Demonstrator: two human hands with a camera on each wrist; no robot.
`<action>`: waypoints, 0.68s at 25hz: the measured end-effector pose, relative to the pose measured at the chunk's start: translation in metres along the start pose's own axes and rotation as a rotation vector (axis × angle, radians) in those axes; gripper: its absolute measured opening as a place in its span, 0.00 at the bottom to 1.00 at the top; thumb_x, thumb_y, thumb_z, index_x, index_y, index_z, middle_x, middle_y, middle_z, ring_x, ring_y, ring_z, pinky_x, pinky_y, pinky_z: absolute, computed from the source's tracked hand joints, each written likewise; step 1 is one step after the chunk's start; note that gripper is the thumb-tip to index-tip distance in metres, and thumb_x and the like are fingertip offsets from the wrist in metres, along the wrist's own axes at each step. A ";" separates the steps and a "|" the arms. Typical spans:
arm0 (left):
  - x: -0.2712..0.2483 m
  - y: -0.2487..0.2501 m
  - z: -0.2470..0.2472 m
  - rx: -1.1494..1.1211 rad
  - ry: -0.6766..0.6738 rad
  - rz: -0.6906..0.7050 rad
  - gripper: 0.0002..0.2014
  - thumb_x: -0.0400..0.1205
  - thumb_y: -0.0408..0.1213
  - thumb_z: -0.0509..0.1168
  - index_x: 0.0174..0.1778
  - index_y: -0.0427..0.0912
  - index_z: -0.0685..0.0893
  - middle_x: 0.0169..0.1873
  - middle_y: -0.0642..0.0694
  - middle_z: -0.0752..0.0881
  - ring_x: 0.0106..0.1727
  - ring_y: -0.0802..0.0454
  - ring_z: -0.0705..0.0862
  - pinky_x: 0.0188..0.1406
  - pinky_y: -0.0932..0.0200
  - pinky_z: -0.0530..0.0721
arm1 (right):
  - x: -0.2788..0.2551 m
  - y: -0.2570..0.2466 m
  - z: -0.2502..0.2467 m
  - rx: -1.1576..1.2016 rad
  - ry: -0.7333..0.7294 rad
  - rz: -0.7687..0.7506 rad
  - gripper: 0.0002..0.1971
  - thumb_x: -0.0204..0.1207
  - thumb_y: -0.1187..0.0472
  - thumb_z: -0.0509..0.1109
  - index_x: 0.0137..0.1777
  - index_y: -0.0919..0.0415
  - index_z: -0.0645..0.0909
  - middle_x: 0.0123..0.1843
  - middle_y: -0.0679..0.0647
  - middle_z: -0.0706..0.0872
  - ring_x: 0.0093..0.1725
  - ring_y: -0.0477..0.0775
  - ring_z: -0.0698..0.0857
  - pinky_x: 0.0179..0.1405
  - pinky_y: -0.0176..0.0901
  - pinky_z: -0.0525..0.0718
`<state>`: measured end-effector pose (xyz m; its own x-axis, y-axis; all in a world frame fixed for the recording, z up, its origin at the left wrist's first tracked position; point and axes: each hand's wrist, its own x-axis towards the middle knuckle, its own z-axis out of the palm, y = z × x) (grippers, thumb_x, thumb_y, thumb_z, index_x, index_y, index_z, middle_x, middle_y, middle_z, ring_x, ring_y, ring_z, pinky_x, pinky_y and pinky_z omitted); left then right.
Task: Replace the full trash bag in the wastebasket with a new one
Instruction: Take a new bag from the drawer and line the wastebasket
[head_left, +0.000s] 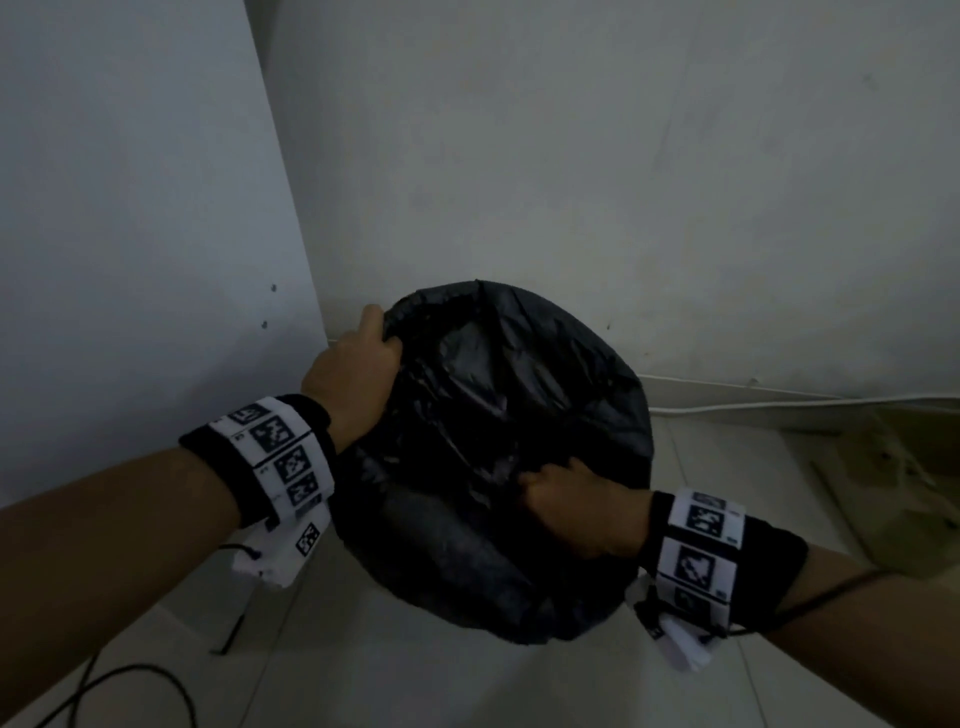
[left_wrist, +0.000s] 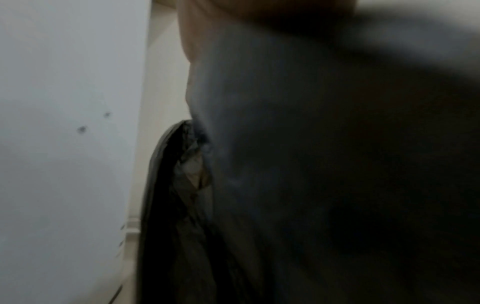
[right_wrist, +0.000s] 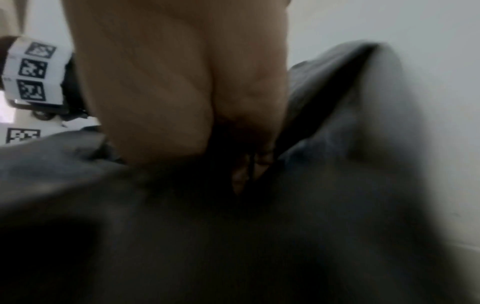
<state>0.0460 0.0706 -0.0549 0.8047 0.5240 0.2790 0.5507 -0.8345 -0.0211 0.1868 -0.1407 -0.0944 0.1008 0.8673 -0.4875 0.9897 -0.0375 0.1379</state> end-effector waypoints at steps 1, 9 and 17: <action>0.002 -0.003 -0.001 -0.019 -0.011 -0.080 0.07 0.83 0.25 0.57 0.54 0.35 0.77 0.55 0.32 0.75 0.37 0.41 0.77 0.32 0.48 0.78 | -0.004 0.004 0.000 0.010 -0.108 0.036 0.21 0.83 0.59 0.59 0.75 0.61 0.68 0.74 0.63 0.72 0.73 0.64 0.73 0.76 0.61 0.62; -0.008 0.004 -0.001 -0.044 0.020 0.044 0.06 0.81 0.23 0.61 0.40 0.36 0.75 0.49 0.37 0.71 0.30 0.46 0.71 0.25 0.49 0.78 | 0.007 0.011 -0.058 0.114 0.257 0.080 0.36 0.80 0.43 0.64 0.84 0.43 0.52 0.82 0.56 0.57 0.76 0.68 0.65 0.70 0.68 0.68; -0.024 0.021 -0.007 0.003 -0.038 0.112 0.23 0.78 0.40 0.71 0.67 0.39 0.75 0.62 0.37 0.69 0.49 0.35 0.80 0.36 0.48 0.82 | 0.088 0.010 -0.040 0.121 0.140 0.344 0.51 0.74 0.35 0.67 0.77 0.28 0.26 0.85 0.52 0.26 0.80 0.79 0.54 0.67 0.78 0.66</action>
<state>0.0366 0.0397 -0.0550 0.8690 0.4337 0.2383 0.4576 -0.8876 -0.0533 0.2019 -0.0449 -0.1014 0.4220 0.8530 -0.3070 0.9063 -0.3887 0.1658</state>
